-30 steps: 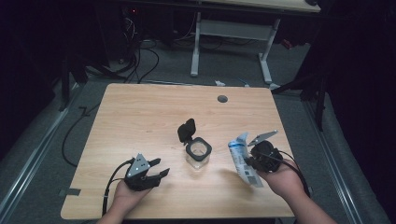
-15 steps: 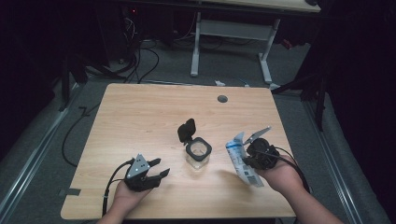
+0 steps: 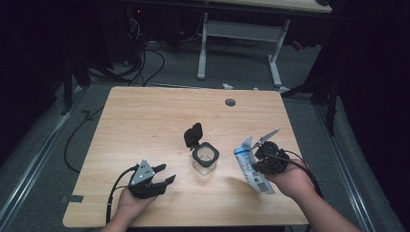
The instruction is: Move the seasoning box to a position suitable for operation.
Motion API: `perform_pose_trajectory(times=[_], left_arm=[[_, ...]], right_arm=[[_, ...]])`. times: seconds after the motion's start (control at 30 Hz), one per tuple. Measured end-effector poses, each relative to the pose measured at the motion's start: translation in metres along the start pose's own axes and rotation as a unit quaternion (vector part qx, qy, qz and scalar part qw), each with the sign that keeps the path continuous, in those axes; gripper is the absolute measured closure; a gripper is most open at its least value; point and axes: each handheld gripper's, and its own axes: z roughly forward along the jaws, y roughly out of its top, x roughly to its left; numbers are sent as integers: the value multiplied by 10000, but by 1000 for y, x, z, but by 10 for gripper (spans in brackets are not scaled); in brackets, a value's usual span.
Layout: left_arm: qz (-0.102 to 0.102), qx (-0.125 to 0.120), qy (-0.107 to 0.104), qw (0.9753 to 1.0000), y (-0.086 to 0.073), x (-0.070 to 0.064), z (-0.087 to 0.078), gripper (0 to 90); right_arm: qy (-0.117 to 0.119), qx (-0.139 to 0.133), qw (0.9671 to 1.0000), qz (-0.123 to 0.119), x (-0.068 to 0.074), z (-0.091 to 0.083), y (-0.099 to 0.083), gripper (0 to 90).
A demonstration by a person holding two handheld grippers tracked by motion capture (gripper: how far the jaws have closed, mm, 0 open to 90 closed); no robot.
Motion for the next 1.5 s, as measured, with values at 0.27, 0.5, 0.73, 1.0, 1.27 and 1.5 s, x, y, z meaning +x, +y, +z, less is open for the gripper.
perform_pose_trajectory(times=[0.27,0.5,0.73,1.0,1.27,1.5], left_arm=[[23,3,4,10000,0,0,-1,430],[17,-5,-1,10000,0,-1,0,428],[37,16,-14,10000,0,-1,1,427],[59,23,-28,10000,-1,-2,2,425],[83,37,-72,9999,0,-3,2,422],[100,42,-89,9999,-1,-4,3,420]], right_arm=[[17,145,9999,-73,2,-2,5,898],[48,278,9996,-84,2,-2,6,898],[70,340,9993,-120,0,-4,8,898],[114,414,9990,-107,-1,-7,12,898],[161,420,9988,-178,3,-12,20,899],[215,432,9984,-284,8,-14,30,899]])
